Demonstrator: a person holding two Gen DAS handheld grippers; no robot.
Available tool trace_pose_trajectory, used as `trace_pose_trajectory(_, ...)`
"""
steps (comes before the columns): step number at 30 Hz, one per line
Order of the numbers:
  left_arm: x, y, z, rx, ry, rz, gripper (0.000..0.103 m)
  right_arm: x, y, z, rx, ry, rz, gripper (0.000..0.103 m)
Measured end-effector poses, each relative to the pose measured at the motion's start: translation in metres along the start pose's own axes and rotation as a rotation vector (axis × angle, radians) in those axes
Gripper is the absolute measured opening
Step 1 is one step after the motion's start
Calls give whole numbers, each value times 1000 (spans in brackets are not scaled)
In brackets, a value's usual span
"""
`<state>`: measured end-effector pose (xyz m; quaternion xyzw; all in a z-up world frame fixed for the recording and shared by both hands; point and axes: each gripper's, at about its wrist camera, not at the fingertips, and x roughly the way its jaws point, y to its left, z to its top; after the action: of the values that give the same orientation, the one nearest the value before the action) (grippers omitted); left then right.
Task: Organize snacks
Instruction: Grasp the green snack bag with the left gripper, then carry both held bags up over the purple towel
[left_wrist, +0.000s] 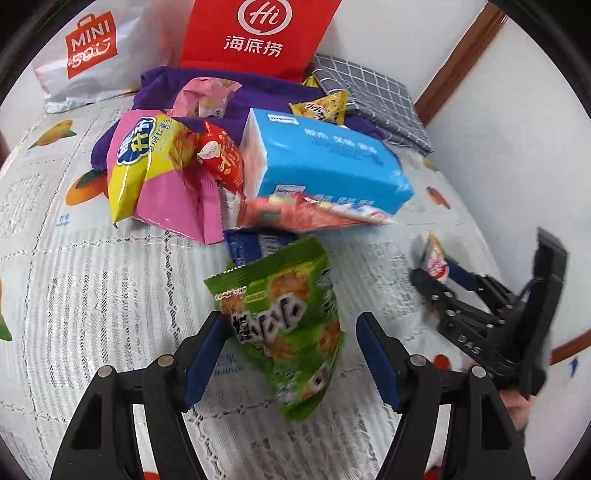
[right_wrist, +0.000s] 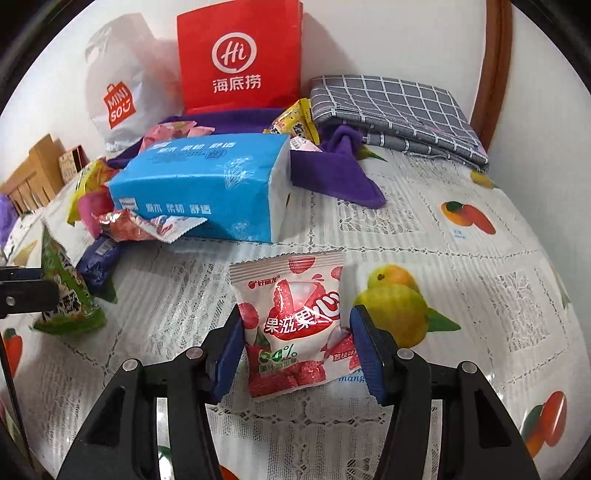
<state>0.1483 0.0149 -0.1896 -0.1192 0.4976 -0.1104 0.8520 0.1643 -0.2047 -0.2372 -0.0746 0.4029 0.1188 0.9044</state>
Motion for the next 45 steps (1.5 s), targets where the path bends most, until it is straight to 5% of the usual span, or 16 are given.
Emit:
trace_pose_trajectory(13,3,2,-7,67,-99,64,57,-2,-5,-2,25,-5,27,56)
trace_pose_trajectory(29,11,-11,-10,139,-117,114,66,-2,0,-2,-5,-1,9,56)
trace_pose_trajectory(37,6,4,-9,70,-139,25,63,-1,0,-1,-11,5,1,57)
trace_pose_trajectory(45,4,8,-10,46,-150,46,52,-2,1,-2,-17,-4,11,56)
